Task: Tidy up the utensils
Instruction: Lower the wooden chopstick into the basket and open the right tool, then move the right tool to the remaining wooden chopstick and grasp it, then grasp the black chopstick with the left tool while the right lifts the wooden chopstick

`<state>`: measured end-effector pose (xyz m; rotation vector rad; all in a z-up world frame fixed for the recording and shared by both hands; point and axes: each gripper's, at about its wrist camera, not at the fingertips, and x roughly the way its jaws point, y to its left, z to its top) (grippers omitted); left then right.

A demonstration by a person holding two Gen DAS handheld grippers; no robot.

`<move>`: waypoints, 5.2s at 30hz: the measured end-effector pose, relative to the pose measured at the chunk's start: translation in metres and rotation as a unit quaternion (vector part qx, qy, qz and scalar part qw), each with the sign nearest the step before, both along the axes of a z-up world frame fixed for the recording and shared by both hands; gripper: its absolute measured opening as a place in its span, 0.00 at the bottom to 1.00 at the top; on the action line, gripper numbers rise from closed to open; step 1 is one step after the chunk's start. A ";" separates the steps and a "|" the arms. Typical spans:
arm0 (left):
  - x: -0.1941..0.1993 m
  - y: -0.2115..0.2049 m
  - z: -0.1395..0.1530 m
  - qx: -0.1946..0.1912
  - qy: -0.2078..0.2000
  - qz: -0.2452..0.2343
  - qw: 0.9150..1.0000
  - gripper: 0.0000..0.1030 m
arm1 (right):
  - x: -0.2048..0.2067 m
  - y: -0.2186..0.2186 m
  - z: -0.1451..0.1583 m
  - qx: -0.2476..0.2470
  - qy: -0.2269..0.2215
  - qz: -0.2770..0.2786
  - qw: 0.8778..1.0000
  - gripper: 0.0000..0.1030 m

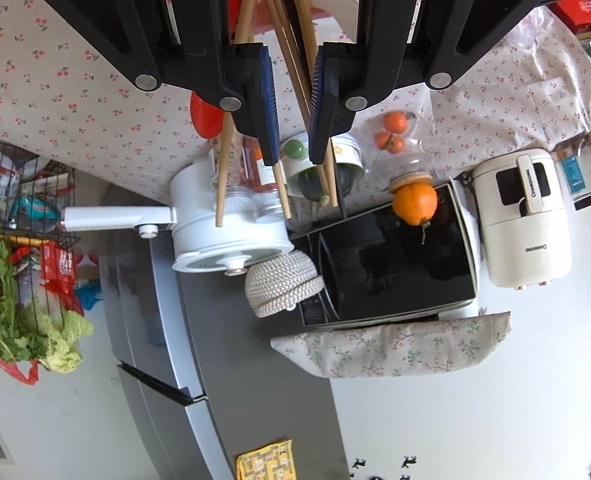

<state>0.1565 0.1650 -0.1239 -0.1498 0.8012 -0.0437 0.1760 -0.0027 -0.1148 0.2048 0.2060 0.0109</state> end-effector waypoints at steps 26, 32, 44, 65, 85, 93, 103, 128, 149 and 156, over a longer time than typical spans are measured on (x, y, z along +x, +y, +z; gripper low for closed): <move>-0.015 -0.036 -0.031 -0.050 0.077 -0.005 0.996 0.83 | -0.023 -0.119 -0.007 -0.082 0.119 0.155 0.977 0.93; -0.008 -0.046 -0.048 -0.080 0.111 -0.006 0.991 0.83 | 0.013 -0.126 -0.051 -0.106 0.199 0.204 0.953 0.93; 0.000 -0.058 -0.045 -0.042 0.093 -0.025 0.994 0.83 | 0.091 -0.131 -0.116 -0.082 0.321 0.196 0.923 0.92; -0.020 -0.151 0.035 0.025 0.051 -0.136 0.989 0.72 | 0.150 -0.140 -0.126 -0.090 0.442 0.196 0.870 0.00; -0.023 -0.169 0.026 0.023 0.078 -0.139 0.987 0.68 | 0.159 -0.117 -0.124 -0.053 0.442 0.210 0.870 0.10; -0.024 -0.151 0.024 0.017 0.080 -0.125 0.989 0.68 | 0.163 -0.118 -0.124 -0.030 0.444 0.215 0.869 0.14; -0.024 -0.147 0.014 0.007 0.087 -0.125 0.988 0.68 | 0.162 -0.110 -0.123 -0.031 0.441 0.230 0.867 0.15; 0.083 -0.303 -0.055 0.118 0.108 -0.080 0.984 0.59 | 0.099 -0.302 -0.082 0.008 0.460 0.103 0.882 0.02; 0.157 -0.275 -0.114 0.080 0.182 -0.012 0.980 0.21 | 0.076 -0.320 -0.083 0.051 0.433 0.129 0.891 0.02; 0.143 -0.281 -0.108 0.061 0.212 -0.047 0.974 0.01 | 0.066 -0.318 -0.065 0.052 0.424 0.118 0.896 0.02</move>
